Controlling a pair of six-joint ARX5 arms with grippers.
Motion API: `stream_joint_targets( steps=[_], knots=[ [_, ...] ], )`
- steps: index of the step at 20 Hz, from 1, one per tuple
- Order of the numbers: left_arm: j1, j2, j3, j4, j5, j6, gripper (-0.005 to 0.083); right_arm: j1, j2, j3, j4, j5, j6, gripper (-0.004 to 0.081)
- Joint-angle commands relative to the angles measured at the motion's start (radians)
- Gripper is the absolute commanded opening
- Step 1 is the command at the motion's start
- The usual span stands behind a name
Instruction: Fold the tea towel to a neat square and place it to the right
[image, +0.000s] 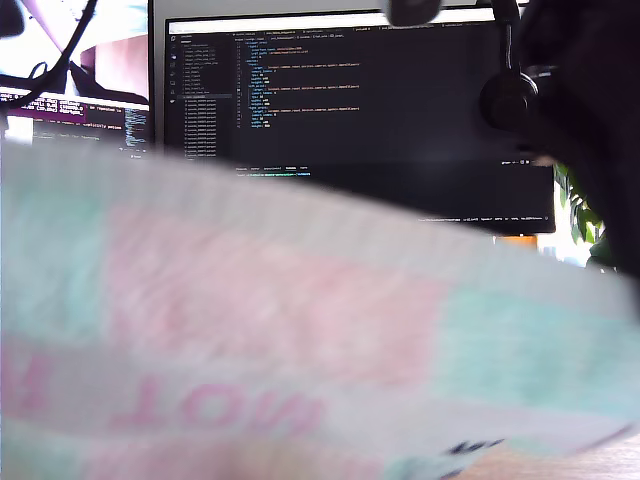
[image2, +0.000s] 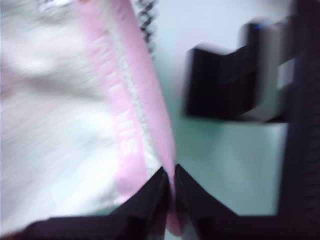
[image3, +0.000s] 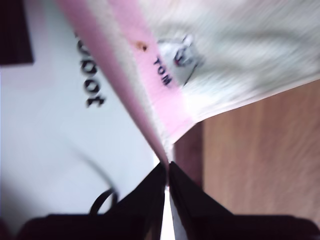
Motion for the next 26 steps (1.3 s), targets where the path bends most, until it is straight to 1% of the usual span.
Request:
stream_joint_targets(
  steps=[1, 4, 6, 8, 10, 13, 15, 18, 23, 26],
  knots=[
    [0.034, -0.009, -0.006, -0.064, -0.04, 0.024, -0.0022, -0.031, 0.006, 0.016, 0.01, 0.051, 0.0, -0.0012],
    [0.1, -0.009, -0.006, -0.085, -0.105, 0.039, -0.0022, -0.064, 0.006, 0.055, 0.097, 0.105, 0.001, -0.0012],
    [0.153, -0.009, -0.006, -0.088, -0.156, 0.058, -0.0022, -0.093, 0.007, 0.068, 0.167, 0.108, 0.0, -0.0012],
    [0.216, -0.009, -0.006, -0.086, -0.18, 0.085, -0.0022, -0.119, 0.019, 0.069, 0.231, 0.108, 0.0, -0.0012],
    [0.271, -0.009, -0.006, -0.08, -0.201, 0.107, -0.0022, -0.135, 0.051, 0.069, 0.288, 0.109, -0.008, -0.0012],
    [0.359, -0.009, -0.006, -0.047, -0.264, 0.141, -0.0022, -0.156, 0.122, 0.079, 0.397, 0.113, -0.027, -0.0012],
    [0.418, -0.009, -0.006, -0.014, -0.311, 0.158, -0.0022, -0.172, 0.185, 0.103, 0.46, 0.113, -0.034, -0.0012],
    [0.507, -0.009, -0.006, 0.07, -0.364, 0.195, -0.0022, -0.202, 0.274, 0.169, 0.52, 0.114, -0.059, -0.0012],
    [0.633, -0.008, -0.006, 0.218, -0.376, 0.239, -0.0022, -0.242, 0.377, 0.323, 0.567, 0.109, -0.069, -0.0012],
    [0.7, -0.008, -0.006, 0.274, -0.376, 0.286, -0.0022, -0.245, 0.449, 0.387, 0.58, 0.103, -0.083, -0.0012]
  ],
)
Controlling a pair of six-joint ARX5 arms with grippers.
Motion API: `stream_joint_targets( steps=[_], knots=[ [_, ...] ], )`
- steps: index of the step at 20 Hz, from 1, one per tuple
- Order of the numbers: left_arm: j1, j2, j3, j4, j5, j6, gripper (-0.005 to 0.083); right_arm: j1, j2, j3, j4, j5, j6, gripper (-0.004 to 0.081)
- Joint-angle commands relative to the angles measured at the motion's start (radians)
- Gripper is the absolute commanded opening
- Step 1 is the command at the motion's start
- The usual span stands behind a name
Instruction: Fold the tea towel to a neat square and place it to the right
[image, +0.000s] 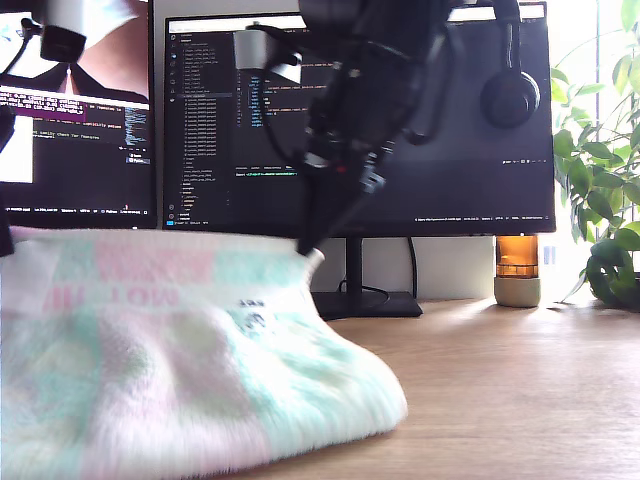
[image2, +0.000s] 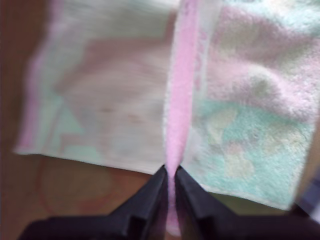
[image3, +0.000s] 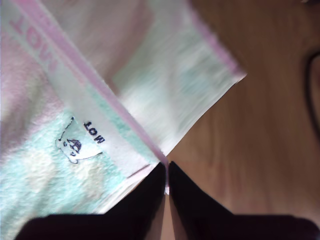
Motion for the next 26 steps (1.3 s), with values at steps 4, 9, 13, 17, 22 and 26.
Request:
stream_joint_targets(
  steps=[4, 9, 13, 17, 22, 26],
  knots=[
    [0.097, -0.008, -0.007, 0.078, -0.01, 0.049, -0.0022, -0.016, 0.122, 0.051, 0.064, 0.016, -0.029, -0.0012],
    [0.165, 0.028, -0.007, 0.134, 0.001, 0.048, -0.0022, -0.032, 0.164, 0.113, 0.091, 0.042, -0.031, -0.0012],
    [0.188, 0.085, -0.007, 0.187, 0.02, 0.048, -0.0022, -0.041, 0.175, 0.133, 0.108, 0.043, -0.033, -0.0012],
    [0.2, 0.13, -0.007, 0.232, 0.02, 0.048, -0.0022, -0.042, 0.196, 0.133, 0.132, 0.077, -0.036, -0.0012],
    [0.223, 0.142, -0.007, 0.267, 0.02, 0.049, -0.0022, -0.043, 0.212, 0.133, 0.201, 0.091, -0.053, -0.0012],
    [0.252, 0.143, -0.007, 0.292, 0.024, 0.049, -0.0022, -0.047, 0.241, 0.133, 0.227, 0.095, -0.053, -0.0012]
  ],
)
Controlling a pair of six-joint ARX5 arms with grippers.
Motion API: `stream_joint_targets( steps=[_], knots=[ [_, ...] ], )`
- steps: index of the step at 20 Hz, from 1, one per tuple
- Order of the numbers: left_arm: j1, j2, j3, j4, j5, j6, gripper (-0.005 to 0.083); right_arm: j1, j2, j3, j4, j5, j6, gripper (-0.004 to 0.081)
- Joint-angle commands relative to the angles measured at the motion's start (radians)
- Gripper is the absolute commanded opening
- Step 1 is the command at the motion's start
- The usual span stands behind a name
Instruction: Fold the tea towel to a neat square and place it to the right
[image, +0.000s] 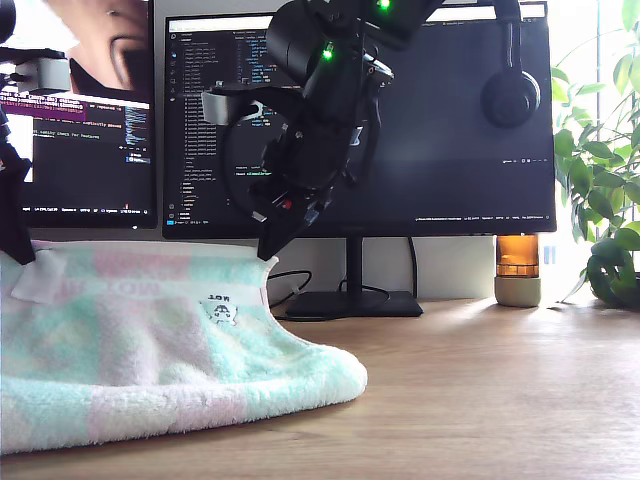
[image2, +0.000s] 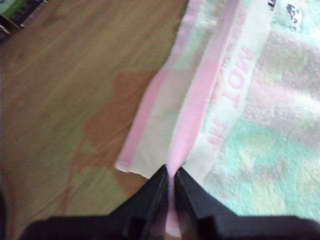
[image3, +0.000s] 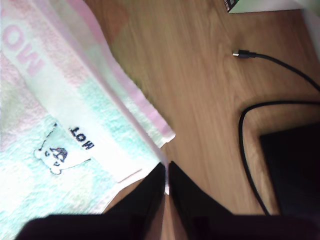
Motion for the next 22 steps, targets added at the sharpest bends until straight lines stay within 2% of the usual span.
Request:
stream_joint_targets(
  steps=[1, 12, 17, 20, 22],
  knots=[
    [0.031, 0.006, -0.007, 0.003, -0.011, 0.002, -0.0022, -0.024, 0.053, -0.006, 0.008, 0.027, -0.002, -0.0012],
    [0.063, 0.072, -0.007, 0.06, 0.056, 0.002, -0.0021, -0.024, 0.066, -0.006, 0.062, 0.027, -0.001, -0.0012],
    [0.067, 0.072, -0.007, 0.08, 0.054, 0.002, -0.0007, -0.024, 0.066, -0.006, 0.097, 0.026, 0.004, 0.0006],
    [0.081, 0.072, -0.007, 0.082, 0.056, 0.0, 0.0099, -0.018, 0.068, -0.006, 0.13, 0.026, 0.032, 0.0052],
    [0.096, 0.072, -0.007, 0.082, 0.057, -0.008, 0.0151, -0.011, 0.068, -0.006, 0.14, 0.025, 0.035, 0.0138]
  ],
)
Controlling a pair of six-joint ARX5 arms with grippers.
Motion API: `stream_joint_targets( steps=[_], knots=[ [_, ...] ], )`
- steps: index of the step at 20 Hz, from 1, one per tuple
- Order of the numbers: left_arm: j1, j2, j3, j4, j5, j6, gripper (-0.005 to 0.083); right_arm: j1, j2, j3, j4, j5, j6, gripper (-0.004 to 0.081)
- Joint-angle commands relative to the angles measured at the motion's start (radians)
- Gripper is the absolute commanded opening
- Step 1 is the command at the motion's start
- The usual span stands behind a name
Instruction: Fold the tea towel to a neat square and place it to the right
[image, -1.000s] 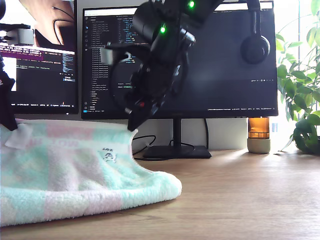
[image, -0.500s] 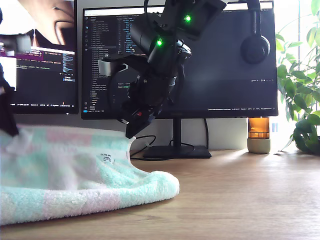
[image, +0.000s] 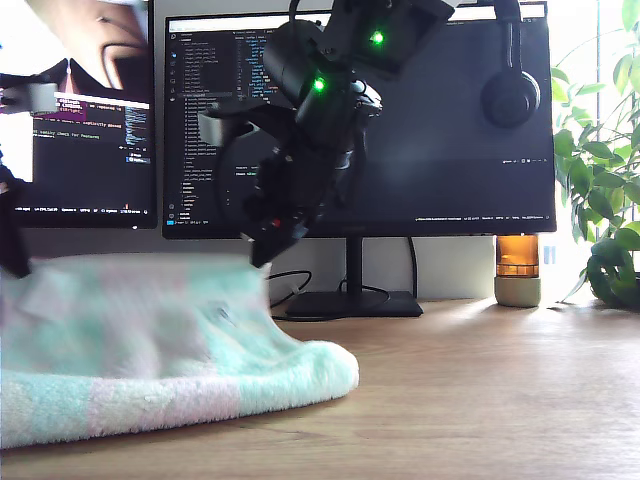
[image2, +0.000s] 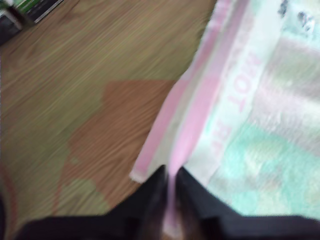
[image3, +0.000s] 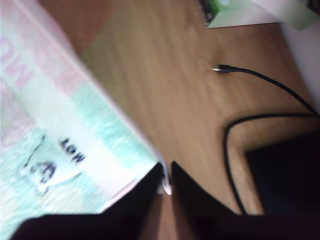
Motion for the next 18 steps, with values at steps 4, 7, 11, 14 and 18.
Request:
stream_joint_targets(
  steps=[4, 7, 11, 14, 18],
  knots=[
    [0.025, -0.002, -0.007, 0.019, 0.005, -0.02, 0.0166, 0.004, 0.02, -0.006, 0.025, -0.008, 0.029, 0.02],
    [0.024, -0.002, -0.007, 0.032, 0.006, -0.046, 0.014, 0.006, 0.02, -0.005, 0.069, -0.001, 0.06, 0.0235],
    [0.024, -0.016, -0.007, 0.008, 0.047, -0.08, -0.0019, 0.004, 0.019, 0.009, 0.01, -0.002, 0.137, 0.0052],
    [0.024, -0.054, -0.007, -0.009, 0.096, -0.097, -0.0019, 0.001, 0.019, 0.009, -0.05, -0.025, 0.193, -0.0011],
    [0.024, -0.141, -0.007, -0.024, 0.103, -0.131, -0.0019, -0.027, -0.001, 0.009, -0.125, -0.094, 0.278, -0.0011]
  ],
)
